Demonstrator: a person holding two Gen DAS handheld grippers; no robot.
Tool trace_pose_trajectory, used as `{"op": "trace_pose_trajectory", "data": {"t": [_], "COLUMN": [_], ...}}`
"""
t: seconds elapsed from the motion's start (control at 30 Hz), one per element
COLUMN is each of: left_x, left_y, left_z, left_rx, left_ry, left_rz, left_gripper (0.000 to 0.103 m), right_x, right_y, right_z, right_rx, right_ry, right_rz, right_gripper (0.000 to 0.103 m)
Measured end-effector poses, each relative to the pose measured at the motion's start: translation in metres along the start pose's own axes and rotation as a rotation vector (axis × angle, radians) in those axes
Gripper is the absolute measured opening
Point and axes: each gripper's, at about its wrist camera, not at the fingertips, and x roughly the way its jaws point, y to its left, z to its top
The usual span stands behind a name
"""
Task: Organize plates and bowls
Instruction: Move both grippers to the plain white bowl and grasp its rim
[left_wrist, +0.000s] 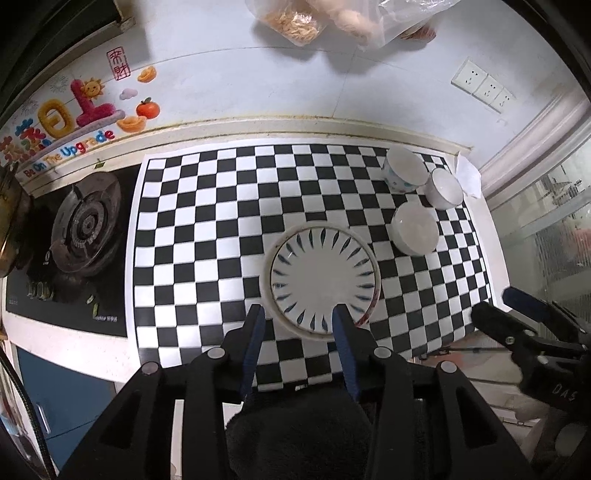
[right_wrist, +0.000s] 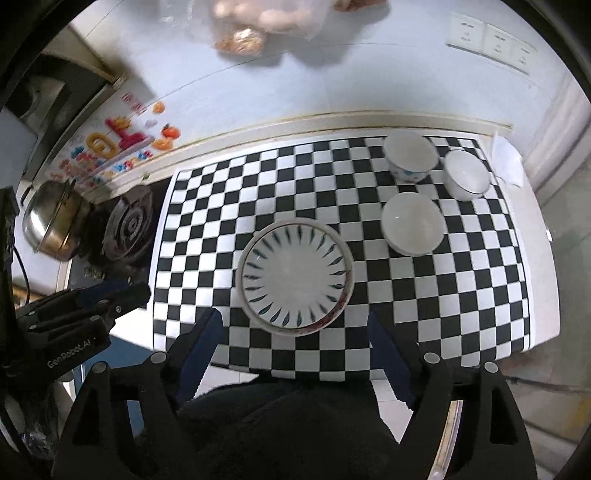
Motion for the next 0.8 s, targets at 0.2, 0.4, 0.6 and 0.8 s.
{"op": "trace_pose_trajectory", "data": {"t": [0.2,0.4,0.6,0.8], "left_x": [0.044,0.134,0.233,0.293], "left_y": [-0.025,-0.075,-0.111,-0.136], "left_z": [0.041,0.087,0.113,0.121], "left_rx": [-0.007,0.023,-0.039,-0.066], "left_ry": [0.012,0.105,0.26,0.348], "left_rz": [-0.07,-0.076,-0.133,-0.15], "left_gripper": [0.035,0.035,0.035,0.034], "right_x": [0.0,0.048,0.135,0.216], "right_y": [-0.057,-0.146,-0.22,-0.266], "right_z": [0.013,0.05,0.08,0.097], "right_rx": [0.124,0.229,0.257,0.251], "right_ry": [-0.064,-0.059,0.035,0.171], "right_rz": [-0.017,0.024,0.041,0.083], "right_gripper": [0.084,0.084,0.064,0.051]}}
